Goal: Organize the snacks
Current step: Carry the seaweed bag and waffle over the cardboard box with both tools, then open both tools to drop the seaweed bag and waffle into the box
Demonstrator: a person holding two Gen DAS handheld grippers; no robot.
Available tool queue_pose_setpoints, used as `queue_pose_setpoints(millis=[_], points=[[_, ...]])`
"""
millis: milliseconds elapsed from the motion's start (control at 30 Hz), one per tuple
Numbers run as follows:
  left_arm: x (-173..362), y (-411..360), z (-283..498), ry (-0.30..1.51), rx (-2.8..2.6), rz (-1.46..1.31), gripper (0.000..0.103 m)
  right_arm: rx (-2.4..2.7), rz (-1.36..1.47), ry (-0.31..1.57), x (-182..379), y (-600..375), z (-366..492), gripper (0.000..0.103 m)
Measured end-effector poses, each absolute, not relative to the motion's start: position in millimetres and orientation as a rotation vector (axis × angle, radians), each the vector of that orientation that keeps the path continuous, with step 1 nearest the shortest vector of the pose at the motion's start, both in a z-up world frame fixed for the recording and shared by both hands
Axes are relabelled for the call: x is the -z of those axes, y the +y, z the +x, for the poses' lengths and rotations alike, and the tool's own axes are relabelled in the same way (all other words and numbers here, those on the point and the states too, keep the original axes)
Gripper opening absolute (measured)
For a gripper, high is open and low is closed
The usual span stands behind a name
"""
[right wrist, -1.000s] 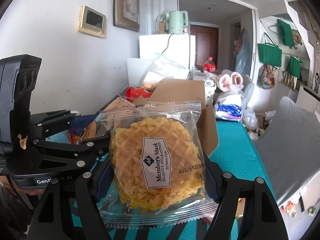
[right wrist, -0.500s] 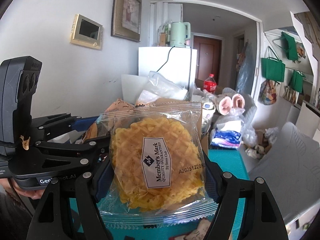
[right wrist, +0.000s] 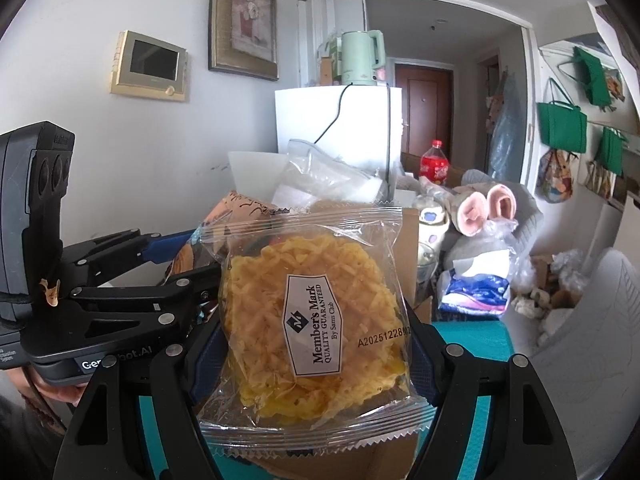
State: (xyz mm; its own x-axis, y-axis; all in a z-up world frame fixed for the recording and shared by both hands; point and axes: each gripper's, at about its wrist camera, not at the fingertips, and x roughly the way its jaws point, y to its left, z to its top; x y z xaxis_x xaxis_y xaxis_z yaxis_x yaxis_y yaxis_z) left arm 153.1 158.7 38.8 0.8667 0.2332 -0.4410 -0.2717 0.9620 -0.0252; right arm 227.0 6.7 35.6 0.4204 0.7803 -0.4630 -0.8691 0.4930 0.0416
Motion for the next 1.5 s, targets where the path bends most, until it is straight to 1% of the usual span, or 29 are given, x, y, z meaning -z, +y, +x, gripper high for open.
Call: queue_pose_setpoints(millis=[267,400,567,967,1133,1500], points=[[-2.7,174.5,182.9,0.576,-0.301,-0.117,0.052,-0.989,-0.229,0.562,-5.1,27.4,248.4,0.076],[14.6,179.4,196.6,0.636,-0.329,-0.123,0.052,-0.978,-0.226,0.649,16.9,34.2,263.9,0.076],[32.5,182.2,209.4,0.699,-0.349,-0.119,0.052,-0.897,-0.28,0.722,41.0,41.6,276.5,0.076],[70.6,198.9,233.6,0.873,-0.371,-0.187,0.052,-0.849,-0.293,0.825,63.0,51.0,290.2,0.079],[81.0,209.1,240.1,0.945,-0.363,-0.25,0.053,-0.821,-0.301,0.816,63.6,52.3,290.6,0.088],[71.5,204.4,229.7,0.926,-0.36,-0.248,0.053,-0.794,-0.318,0.792,55.1,47.2,286.2,0.088]])
